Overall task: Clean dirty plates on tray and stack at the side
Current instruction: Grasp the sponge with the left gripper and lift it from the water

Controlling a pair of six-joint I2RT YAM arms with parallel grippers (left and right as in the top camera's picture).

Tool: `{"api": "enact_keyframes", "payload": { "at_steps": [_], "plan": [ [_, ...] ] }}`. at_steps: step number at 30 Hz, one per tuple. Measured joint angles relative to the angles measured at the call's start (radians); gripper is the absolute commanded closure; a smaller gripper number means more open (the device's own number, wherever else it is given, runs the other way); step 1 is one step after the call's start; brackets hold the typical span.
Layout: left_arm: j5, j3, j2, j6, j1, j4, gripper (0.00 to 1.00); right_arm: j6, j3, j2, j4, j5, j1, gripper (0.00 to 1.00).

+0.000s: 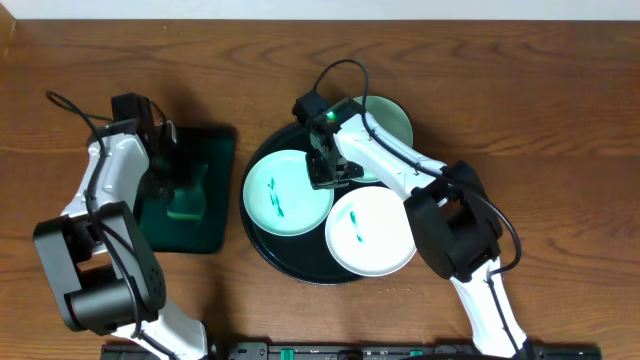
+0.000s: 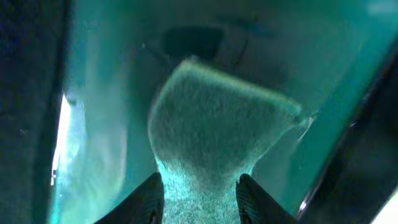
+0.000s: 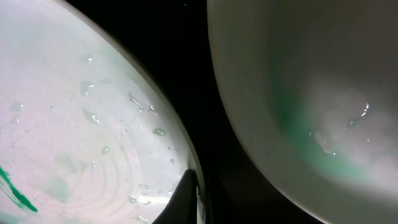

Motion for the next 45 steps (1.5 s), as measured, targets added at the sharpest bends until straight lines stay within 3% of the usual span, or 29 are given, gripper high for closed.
{"api": "enact_keyframes", "payload": {
  "at_steps": [24, 26, 32, 38, 45],
  "plan": [
    [-0.038, -0.011, 0.057, 0.001, -0.083, 0.043, 0.66, 0.000, 0.000, 0.000, 0.002, 0.000, 0.000, 0.98],
    [-0.045, -0.013, 0.064, 0.001, -0.091, 0.047, 0.92, 0.000, 0.000, 0.000, 0.002, 0.000, 0.000, 0.98],
    [-0.058, -0.010, 0.074, 0.004, -0.093, 0.036, 0.92, 0.000, 0.000, 0.000, 0.003, 0.000, 0.000, 0.99],
    [-0.039, 0.071, 0.051, -0.008, -0.101, -0.131, 0.93, -0.004, 0.000, 0.000, 0.003, 0.000, 0.000, 0.99],
    [0.013, 0.185, -0.188, -0.129, -0.126, -0.231, 0.93, -0.025, 0.000, 0.000, 0.005, -0.011, -0.001, 0.99]
  ]
}}
